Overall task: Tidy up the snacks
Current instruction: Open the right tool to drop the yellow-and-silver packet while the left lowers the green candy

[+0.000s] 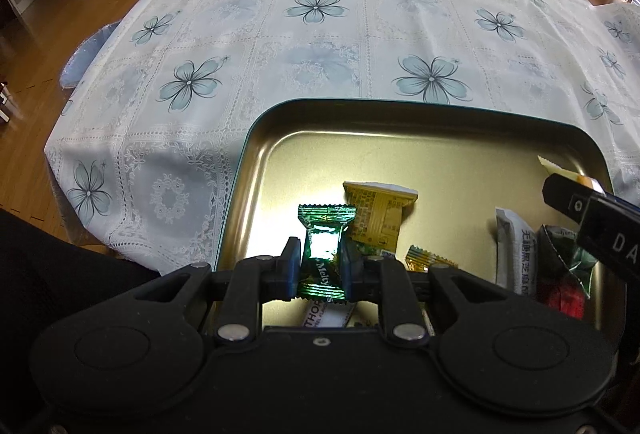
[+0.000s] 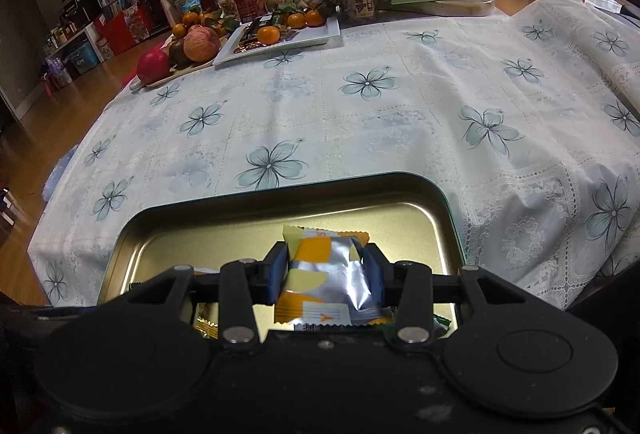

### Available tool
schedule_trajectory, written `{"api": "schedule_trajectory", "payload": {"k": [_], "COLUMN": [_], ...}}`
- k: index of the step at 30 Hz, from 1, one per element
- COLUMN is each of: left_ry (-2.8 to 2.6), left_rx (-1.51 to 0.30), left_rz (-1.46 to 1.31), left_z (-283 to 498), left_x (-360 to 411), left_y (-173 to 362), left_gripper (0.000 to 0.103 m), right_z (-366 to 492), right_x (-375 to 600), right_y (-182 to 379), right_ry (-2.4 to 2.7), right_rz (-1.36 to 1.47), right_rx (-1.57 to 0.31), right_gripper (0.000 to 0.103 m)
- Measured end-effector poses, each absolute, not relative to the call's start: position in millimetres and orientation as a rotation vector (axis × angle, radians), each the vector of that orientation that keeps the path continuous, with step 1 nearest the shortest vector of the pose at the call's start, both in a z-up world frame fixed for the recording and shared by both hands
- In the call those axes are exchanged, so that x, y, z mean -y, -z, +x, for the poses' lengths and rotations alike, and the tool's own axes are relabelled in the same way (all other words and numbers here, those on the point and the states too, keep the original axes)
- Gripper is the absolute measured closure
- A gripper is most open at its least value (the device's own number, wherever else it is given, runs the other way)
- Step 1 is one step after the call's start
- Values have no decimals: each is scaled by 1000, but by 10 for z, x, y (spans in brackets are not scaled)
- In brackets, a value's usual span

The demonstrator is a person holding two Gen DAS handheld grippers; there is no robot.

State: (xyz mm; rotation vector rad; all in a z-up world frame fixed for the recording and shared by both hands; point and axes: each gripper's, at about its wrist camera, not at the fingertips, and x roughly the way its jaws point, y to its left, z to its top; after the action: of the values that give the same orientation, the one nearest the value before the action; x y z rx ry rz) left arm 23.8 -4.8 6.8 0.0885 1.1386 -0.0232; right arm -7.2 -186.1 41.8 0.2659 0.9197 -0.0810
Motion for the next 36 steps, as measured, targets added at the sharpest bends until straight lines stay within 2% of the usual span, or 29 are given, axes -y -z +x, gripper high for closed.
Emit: {"api": "schedule_trajectory", "payload": {"k": [24,26,27,36], "left_ry": [56,62,63,54], "left_rx": [-1119,-1106,-1099,-1087], "left_rz": [115,102,98,43], "left_z": [64,59,60,82], "left_x": [77,67,62,-10], "left_y": [-55,-80,-94,-135], "left_gripper": [74,72,68,67], "right_z": [-308,-308,-308,-307], "right_x": [1817,1821,1823,1916], "right_y": [-396,-394,-393,-390], "right_ry": [46,46,47,97], "right_rz": [274,275,275,309], "right_rx": [-930,-932,-932,-930], "right_gripper": [60,60,60,60]}}
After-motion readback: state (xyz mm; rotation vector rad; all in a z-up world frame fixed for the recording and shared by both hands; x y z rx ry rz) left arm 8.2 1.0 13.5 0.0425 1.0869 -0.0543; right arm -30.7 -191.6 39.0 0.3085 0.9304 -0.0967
